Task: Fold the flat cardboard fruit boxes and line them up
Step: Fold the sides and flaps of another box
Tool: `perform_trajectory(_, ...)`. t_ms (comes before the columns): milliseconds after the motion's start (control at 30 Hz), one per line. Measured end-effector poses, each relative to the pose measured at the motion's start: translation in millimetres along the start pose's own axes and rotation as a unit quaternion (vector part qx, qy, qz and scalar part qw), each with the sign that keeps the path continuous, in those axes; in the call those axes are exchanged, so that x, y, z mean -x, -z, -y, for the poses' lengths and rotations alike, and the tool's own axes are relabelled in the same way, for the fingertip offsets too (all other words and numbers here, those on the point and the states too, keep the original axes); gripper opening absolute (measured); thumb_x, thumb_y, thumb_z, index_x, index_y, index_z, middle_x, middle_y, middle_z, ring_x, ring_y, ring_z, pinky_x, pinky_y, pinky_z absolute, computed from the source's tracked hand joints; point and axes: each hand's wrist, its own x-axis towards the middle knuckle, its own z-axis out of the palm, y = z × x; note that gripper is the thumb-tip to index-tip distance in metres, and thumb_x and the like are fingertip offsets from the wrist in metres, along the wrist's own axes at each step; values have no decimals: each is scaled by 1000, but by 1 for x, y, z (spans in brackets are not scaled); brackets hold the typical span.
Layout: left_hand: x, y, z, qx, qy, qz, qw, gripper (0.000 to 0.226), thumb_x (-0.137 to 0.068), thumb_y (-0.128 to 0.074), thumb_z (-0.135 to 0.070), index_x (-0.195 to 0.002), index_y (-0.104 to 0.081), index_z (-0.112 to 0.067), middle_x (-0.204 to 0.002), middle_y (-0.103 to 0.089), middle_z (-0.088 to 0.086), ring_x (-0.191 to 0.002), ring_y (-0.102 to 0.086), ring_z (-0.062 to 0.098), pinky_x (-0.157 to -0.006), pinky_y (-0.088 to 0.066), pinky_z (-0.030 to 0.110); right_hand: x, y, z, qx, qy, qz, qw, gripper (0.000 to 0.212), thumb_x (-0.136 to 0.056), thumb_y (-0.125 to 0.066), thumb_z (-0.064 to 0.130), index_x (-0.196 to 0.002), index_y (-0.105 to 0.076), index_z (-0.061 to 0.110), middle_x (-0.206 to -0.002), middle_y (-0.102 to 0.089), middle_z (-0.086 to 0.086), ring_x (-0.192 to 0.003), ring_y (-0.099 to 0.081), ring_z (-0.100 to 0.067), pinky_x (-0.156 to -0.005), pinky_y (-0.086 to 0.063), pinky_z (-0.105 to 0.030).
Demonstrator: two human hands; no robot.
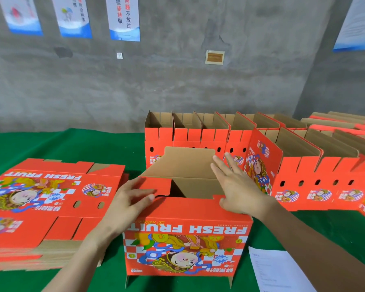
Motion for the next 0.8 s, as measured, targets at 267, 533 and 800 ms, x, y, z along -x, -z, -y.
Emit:
perform_trajectory(267, -50, 20, -15, -70, 32, 114, 990, 50, -82, -72, -12, -129, -59, -22, -147, -39, 6, -145, -13, 17, -117, -14, 34, 3, -10, -12, -38, 6, -57, 998, 92, -85, -60, 27, -152, 2, 15, -155, 24, 14, -139, 33, -13, -111, -32, -36)
perform_trajectory(533, -69, 5, -13, 50, 35, 154, 986, 58, -87, -60, 5, -141, -42, -10, -138, -49, 0, -121, -49, 8, -99, -35, 12, 14, -25, -14, -177, 144, -151, 962, 95, -84, -58, 1, -148, -6, 48, -157, 13, 21, -136, -33, -11, -90, -50, -21)
perform_trajectory(800, -70, 2, -3, 56, 3, 98, 994, 53, -83, -63, 8, -132, -55, -11, -130, -48, 0, -120, -47, 11, -104, -32, 16, 17, -38, -19, -428, -23, -126, 895, 32, -95, -52, 8, -123, -62, 22, -90, -70, 26, -70, -68, -19, -76, -55, -39)
